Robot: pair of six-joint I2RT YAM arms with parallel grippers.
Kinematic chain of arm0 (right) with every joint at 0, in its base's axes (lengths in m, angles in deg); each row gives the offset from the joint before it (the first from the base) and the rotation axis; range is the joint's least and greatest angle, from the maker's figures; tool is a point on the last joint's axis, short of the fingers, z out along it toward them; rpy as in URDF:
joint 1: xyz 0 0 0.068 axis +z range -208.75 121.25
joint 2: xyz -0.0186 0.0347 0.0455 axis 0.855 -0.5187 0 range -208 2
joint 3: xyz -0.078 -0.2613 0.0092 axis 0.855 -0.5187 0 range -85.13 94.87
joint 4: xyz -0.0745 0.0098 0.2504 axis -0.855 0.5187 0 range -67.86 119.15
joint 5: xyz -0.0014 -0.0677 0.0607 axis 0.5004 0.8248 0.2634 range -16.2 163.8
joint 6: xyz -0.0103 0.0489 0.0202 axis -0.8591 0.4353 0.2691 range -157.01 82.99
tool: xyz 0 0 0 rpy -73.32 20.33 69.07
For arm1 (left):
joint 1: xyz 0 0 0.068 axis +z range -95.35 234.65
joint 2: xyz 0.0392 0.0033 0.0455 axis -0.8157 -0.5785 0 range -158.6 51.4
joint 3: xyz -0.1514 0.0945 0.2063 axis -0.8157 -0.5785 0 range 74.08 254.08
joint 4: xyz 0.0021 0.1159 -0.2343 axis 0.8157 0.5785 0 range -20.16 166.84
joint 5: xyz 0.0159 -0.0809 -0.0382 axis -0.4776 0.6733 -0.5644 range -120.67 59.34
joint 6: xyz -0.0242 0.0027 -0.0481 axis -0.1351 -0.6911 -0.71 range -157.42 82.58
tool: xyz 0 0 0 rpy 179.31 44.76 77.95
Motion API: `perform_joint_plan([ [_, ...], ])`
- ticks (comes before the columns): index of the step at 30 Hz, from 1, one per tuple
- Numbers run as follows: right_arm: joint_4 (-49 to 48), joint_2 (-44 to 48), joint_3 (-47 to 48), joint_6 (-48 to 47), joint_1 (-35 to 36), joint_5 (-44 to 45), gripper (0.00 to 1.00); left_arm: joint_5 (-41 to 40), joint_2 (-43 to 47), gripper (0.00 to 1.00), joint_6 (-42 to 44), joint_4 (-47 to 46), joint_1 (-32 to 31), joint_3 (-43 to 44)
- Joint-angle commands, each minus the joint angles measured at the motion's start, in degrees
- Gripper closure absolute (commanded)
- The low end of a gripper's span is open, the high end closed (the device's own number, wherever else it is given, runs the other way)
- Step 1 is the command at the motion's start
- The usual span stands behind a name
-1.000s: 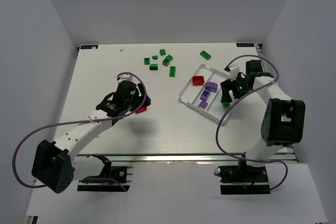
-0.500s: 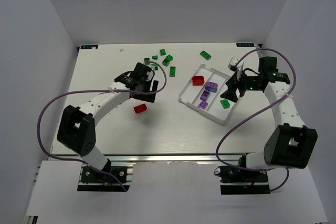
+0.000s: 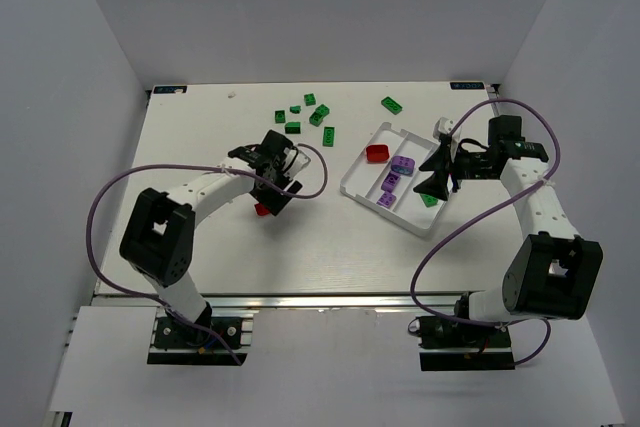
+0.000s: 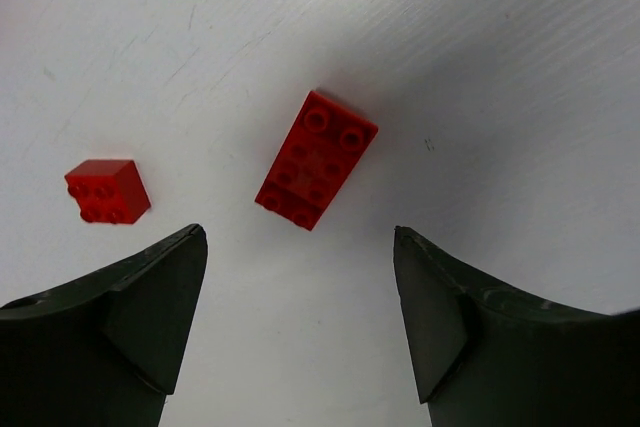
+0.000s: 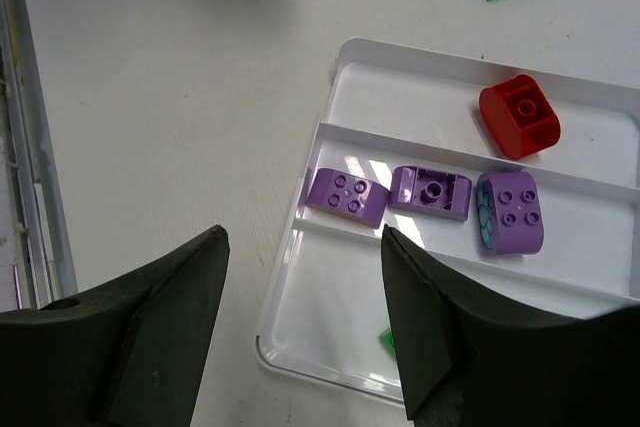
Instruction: Sort the legos into containers by color
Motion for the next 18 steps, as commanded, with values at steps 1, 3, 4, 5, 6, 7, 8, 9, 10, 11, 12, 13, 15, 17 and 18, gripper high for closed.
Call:
perform_joint_plan([
  [1, -1.03, 1.21, 0.56, 0.98, -0.12, -2.31, 0.32, 1.48, -1.97, 0.16, 5.03, -2.88, 0.29, -0.92],
  [3, -1.12, 1.38, 0.29, 1.06, -0.12, -2.04, 0.32, 2.79, -2.84, 0.2, 6.87, -3.76, 0.38, -0.92],
  [4, -1.12, 1.39, 0.12, 1.24, -0.12, -1.95, 0.32, 3.15, -3.81, 0.2, 7.14, -4.02, 0.38, -0.92],
  [5, -1.38, 1.47, -0.06, 1.33, -0.12, -1.87, 0.32, 3.24, -4.43, 0.2, 7.75, -4.29, 0.38, -0.66],
  [6, -1.56, 1.65, -0.23, 1.59, -0.12, -1.78, 0.32, 3.07, -4.95, 0.2, 7.93, -4.46, 0.38, -0.57],
  [7, -1.73, 1.82, -0.41, 1.77, -0.12, -1.86, 0.32, 2.8, -5.83, 0.2, 8.28, -4.73, 0.38, -0.49],
  [8, -1.91, 1.91, -0.67, 1.94, -0.12, -1.95, 0.32, 2.8, -6.19, 0.21, 8.81, -5.25, 0.47, -0.48],
  [9, -2.08, 2.0, -0.85, 2.2, -0.12, -1.95, 0.32, 2.8, -6.54, 0.21, 8.99, -5.6, 0.55, -0.4],
  [10, -2.17, 2.0, -0.85, 2.29, -0.12, -2.04, 0.32, 2.97, -7.06, 0.21, 9.08, -5.95, 0.64, -0.31],
  [11, -2.35, 2.09, -1.02, 2.38, -0.12, -2.04, 0.32, 3.41, -7.33, 0.21, 9.42, -6.65, 0.82, -0.31],
  [12, -2.26, 2.18, -1.11, 2.56, -0.12, -2.04, 0.32, 3.5, -7.68, 0.22, 9.6, -6.84, 0.91, -0.31],
  [13, -2.26, 2.09, -1.2, 2.56, -0.12, -2.04, 0.32, 3.5, -7.94, 0.24, 9.6, -7.1, 0.99, -0.31],
  [15, -2.35, 2.35, -1.38, 2.56, -0.12, -1.95, 0.32, 4.29, -8.82, 0.26, 9.69, -7.27, 1.26, -0.31],
  [17, -2.43, 2.53, -1.55, 2.56, -0.12, -1.95, 0.32, 4.82, -9.26, 0.31, 9.43, -7.54, 1.61, -0.48],
  [18, -2.35, 2.53, -1.55, 2.56, -0.12, -1.95, 0.32, 5.34, -9.35, 0.34, 9.25, -7.71, 1.7, -0.75],
])
